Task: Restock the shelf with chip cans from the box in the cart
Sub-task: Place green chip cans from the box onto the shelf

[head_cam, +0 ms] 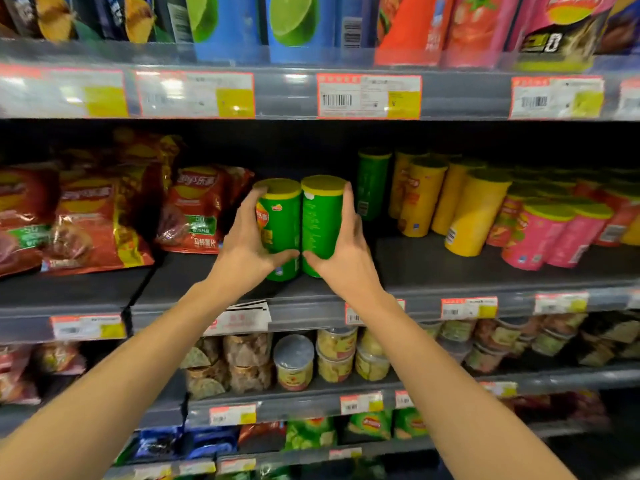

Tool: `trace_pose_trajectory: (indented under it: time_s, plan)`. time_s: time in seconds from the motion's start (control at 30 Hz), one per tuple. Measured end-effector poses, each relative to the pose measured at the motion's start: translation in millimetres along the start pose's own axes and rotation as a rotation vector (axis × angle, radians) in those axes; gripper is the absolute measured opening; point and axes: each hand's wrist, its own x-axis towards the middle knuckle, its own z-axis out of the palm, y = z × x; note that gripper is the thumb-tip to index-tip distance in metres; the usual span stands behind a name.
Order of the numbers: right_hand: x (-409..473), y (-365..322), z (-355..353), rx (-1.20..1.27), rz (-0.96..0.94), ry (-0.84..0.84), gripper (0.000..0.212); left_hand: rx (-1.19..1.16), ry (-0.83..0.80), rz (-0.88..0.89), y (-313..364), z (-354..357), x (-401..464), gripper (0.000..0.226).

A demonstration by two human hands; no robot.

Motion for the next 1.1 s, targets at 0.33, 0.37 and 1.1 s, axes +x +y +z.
trace_pose_trajectory:
  time_s: [0.33, 0.37, 1.1]
  plan:
    - [-13, -1, 4, -0.012, 0.105, 0.083, 0.124, -0.028, -0.028, 0.002, -1, -5, -3, 0.085]
    - [-13, -2, 3, -0.005, 0.114, 0.104, 0.123, -0.015, -0.021, -0.001, -1, -5, -2, 0.084]
    - [38, 31, 15, 0.017, 0.396, 0.118, 0.098, -0.015, -0.010, -0.009, -9, 2, 0, 0.087]
